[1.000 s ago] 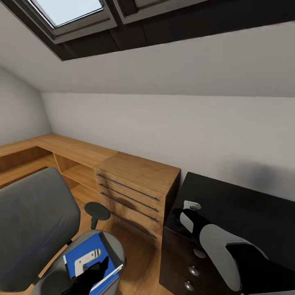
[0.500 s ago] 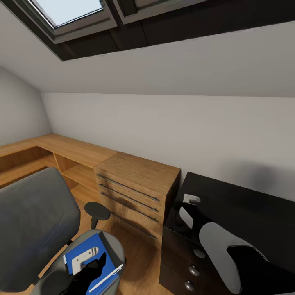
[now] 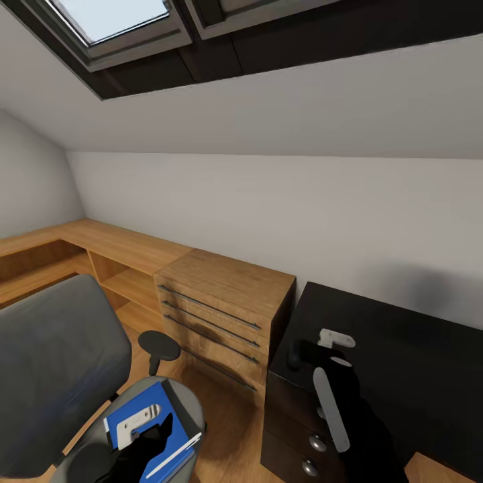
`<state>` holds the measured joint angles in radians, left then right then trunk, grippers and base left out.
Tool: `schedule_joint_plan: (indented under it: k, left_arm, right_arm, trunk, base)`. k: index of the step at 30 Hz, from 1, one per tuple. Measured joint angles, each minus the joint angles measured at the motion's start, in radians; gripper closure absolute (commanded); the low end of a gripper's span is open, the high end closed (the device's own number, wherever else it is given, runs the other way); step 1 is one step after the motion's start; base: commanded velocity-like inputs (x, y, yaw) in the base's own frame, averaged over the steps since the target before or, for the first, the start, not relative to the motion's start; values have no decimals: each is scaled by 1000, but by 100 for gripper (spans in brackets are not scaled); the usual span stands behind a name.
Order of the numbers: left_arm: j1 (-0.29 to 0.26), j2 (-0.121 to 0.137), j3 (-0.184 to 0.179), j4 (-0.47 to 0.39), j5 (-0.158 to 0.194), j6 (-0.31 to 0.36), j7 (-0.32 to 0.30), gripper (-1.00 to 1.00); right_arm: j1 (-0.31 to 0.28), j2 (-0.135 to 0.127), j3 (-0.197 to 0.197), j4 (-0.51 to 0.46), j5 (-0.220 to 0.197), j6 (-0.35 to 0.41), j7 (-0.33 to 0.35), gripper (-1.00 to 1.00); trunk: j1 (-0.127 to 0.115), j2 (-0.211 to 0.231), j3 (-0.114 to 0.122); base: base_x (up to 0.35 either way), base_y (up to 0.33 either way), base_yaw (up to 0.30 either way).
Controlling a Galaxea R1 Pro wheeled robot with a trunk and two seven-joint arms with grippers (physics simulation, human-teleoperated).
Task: In the bedroom, organize the workspace by keeping the computer under the desk, ensuring the monitor is on the desk, placing the keyboard on the desk next to the monitor, placing the mouse on the desk next to the keyboard, moving the folder from the swivel chair onto the desk next to the mouse, stacking the notebook on top of the folder with the pen on top of the notebook, and positioning the swivel chair next to the desk.
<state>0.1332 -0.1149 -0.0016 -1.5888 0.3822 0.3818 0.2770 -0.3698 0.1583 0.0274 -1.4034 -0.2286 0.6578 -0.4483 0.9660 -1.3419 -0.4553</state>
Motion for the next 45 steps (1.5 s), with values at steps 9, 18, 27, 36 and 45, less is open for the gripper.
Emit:
schedule_joint_plan:
  k: [9,18,27,36,45]
  left_arm:
    - [0,2,0,-1,0,0,0,-100]
    - [0,8,0,-2,0,0,0,-100]
    - [0,9,0,-2,0,0,0,-100]
    - [0,9,0,-3,0,0,0,-100]
    - [0,9,0,-5,0,0,0,-100]
  right_arm:
    - [8,15,20,-15,1,-2,-2,-100]
    - [8,16,19,-16,1,-9,-2,-100]
    - [9,16,18,-14,1,-9,-2,-100]
    - [9,16,18,-13,1,-11,0,-100]
    - [9,16,19,-12,1,-11,0,-100]
  trunk:
    - [0,0,0]
    - [1,0,0]
    - [0,0,-1]
    - [0,0,-2]
    - [0,0,-2]
  base:
    - [-70,0,0]
    - [-310,0,176]
    - [-137,126,177]
    - [-201,270,4]
    - [-173,234,2]
